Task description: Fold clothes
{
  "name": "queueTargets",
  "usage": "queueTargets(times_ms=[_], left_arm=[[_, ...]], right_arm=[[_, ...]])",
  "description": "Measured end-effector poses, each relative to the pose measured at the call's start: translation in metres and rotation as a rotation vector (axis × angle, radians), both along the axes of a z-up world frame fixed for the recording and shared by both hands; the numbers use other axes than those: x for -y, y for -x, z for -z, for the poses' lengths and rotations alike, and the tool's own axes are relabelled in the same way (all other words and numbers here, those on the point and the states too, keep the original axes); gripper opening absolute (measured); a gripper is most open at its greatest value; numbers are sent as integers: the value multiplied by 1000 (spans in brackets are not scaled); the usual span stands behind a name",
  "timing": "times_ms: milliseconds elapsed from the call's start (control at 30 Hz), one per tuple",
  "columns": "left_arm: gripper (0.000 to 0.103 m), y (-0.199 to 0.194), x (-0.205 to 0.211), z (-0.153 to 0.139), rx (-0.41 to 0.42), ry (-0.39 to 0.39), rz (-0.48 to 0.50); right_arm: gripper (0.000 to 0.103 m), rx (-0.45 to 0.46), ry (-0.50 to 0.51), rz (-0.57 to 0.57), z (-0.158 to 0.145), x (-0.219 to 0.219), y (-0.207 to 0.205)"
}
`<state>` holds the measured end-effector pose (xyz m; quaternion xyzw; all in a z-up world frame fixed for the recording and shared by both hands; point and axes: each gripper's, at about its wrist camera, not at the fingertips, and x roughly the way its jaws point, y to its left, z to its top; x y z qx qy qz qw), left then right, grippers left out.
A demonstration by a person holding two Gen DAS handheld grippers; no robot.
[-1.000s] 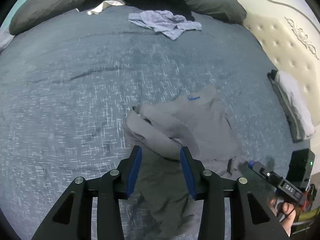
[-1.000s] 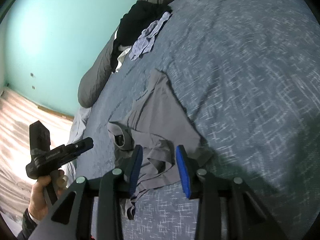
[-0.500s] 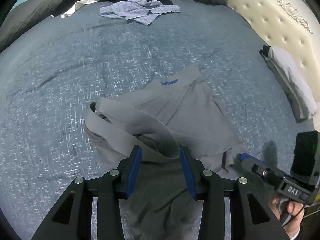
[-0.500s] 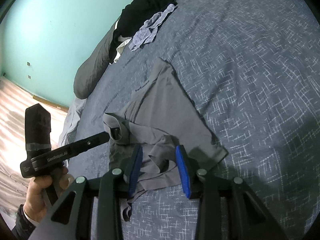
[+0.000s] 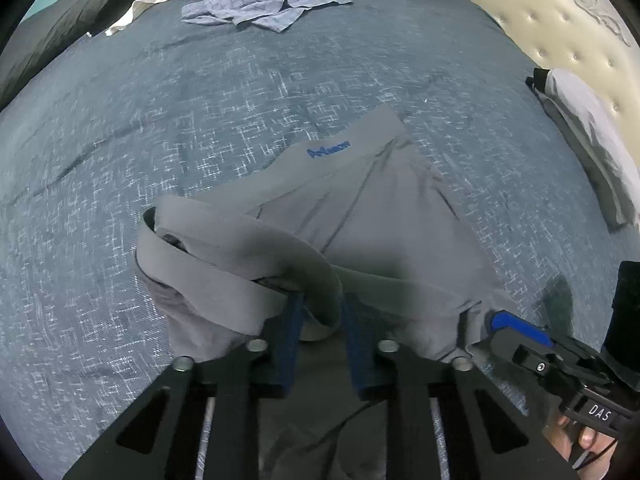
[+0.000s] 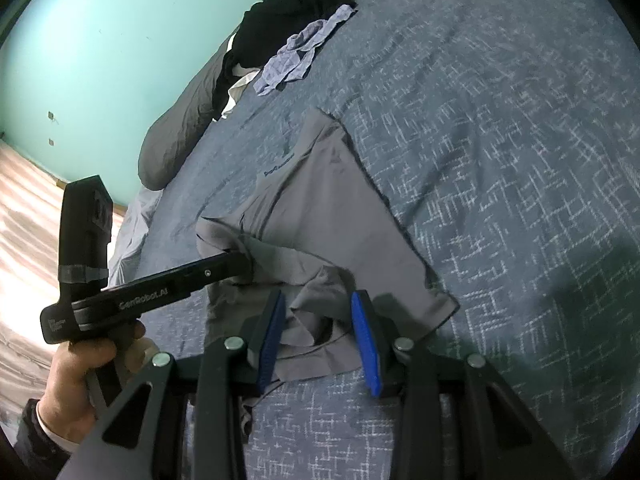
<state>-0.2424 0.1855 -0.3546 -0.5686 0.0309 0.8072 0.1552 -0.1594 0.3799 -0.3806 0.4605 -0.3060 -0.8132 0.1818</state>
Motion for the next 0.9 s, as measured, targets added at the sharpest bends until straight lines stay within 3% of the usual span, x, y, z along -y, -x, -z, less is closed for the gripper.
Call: queueTargets(times_ms=[133, 200, 400, 700, 900], left_arm=[[2, 0, 6, -3, -7, 0, 10], [2, -1, 9, -6, -13, -5, 13], [2, 3, 23, -18, -32, -35, 8], [2, 6, 45, -46, -83, -77, -30], [2, 13, 38, -54, -98, -79, -43]], right_arm=[[35, -2, -22, -16, 1, 6, 2], [22, -4, -32, -23, 2, 9, 3], [5, -26, -59, -38, 2, 12, 2], [0, -53, -42, -9, -5, -2, -3], [4, -22, -35, 13, -4, -6, -2]])
